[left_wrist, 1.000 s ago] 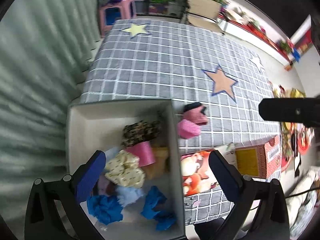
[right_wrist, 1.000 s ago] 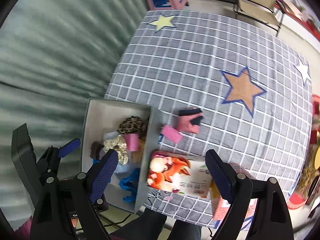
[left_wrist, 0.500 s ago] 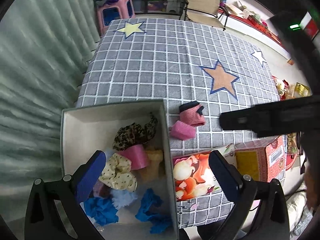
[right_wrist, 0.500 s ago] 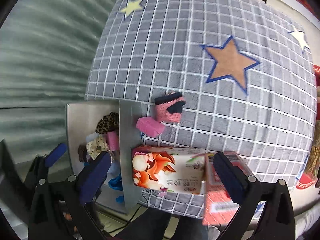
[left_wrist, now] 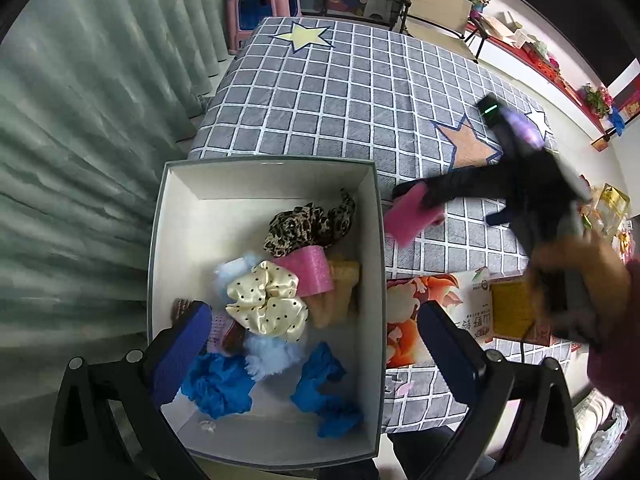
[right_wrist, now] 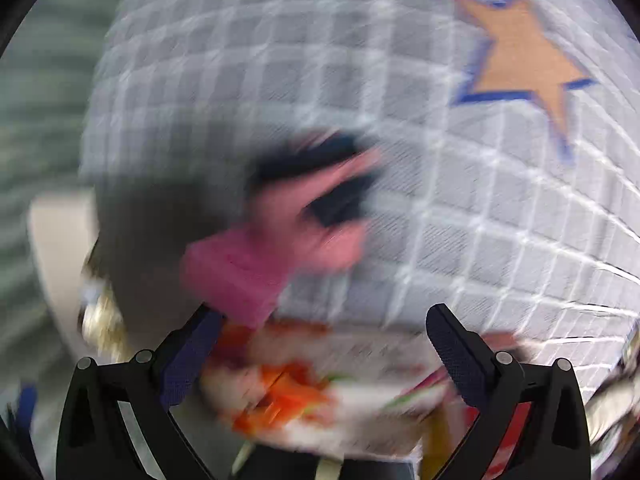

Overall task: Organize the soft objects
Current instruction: 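Grasp the red-striped pink knit hat with the right tool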

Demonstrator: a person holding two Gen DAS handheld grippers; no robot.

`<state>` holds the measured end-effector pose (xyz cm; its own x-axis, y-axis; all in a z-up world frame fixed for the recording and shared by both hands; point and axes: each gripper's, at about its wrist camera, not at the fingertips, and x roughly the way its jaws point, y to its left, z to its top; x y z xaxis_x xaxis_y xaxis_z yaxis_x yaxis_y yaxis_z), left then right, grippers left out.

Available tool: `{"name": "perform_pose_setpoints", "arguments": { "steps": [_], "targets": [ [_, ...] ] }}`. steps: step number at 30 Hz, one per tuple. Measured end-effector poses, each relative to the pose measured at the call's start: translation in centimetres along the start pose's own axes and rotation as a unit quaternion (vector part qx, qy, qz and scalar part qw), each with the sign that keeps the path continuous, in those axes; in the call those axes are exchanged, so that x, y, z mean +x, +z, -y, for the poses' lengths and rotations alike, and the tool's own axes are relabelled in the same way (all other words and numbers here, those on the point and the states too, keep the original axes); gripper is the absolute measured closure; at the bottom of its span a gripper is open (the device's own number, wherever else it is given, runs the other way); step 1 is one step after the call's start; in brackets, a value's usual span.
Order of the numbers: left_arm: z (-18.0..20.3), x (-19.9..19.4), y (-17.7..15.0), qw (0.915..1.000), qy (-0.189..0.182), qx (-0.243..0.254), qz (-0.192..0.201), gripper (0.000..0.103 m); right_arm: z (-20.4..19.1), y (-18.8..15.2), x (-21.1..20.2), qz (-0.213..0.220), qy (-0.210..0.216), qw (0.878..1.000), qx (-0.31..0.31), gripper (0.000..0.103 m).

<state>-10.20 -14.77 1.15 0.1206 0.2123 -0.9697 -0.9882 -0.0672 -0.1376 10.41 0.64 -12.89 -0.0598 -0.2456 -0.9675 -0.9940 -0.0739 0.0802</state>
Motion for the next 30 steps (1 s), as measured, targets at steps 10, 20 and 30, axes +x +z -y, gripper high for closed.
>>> {"name": "perform_pose_setpoints", "arguments": {
  "steps": [10,20,30],
  "targets": [
    [0.4,0.4,0.0,1.0,-0.006,0.001,-0.007,0.0,5.9,1.1,-4.5,0.071,0.058,0.987,0.129,0.0],
    [0.8,0.2,-1.2,0.9998,-0.001,0.004,-0.017,0.0,1.6,2.3,2.3,0.001,-0.018,0.998,0.055,0.0],
    [2.6,0.3,0.1,0.9994,-0.016,0.026,-0.014,0.0,13.7,-0.7,-3.3,0.1,0.122,0.922,0.353,0.0]
  ]
}}
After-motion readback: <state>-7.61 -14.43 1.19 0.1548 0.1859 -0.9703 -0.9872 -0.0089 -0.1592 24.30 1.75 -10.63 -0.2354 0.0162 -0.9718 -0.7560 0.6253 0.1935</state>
